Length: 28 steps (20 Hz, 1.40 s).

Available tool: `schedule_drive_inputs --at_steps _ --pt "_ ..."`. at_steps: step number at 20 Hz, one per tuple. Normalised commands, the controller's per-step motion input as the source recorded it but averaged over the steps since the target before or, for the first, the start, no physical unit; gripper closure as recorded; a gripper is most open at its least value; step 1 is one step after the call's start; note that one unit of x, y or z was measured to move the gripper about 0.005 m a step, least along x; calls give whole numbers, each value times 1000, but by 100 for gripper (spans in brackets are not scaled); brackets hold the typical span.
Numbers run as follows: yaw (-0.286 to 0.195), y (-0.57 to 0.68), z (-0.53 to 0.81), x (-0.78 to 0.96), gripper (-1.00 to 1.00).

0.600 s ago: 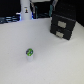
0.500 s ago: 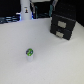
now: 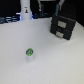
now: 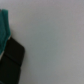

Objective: Open the kcup holder, insert the kcup into the holder, and close the kcup holder

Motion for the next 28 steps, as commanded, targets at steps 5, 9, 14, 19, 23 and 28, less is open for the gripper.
schedule_drive_inputs --at_steps 5,9,14,19,23,28 --pt "-175 643 -7 -350 -100" --pt "-178 612 -85 -337 -100" --pt "-177 605 -185 -320 -100" --pt "-164 611 -245 -344 -100" --pt "-158 559 -276 -327 -100" --pt "-154 466 -340 -252 -100"
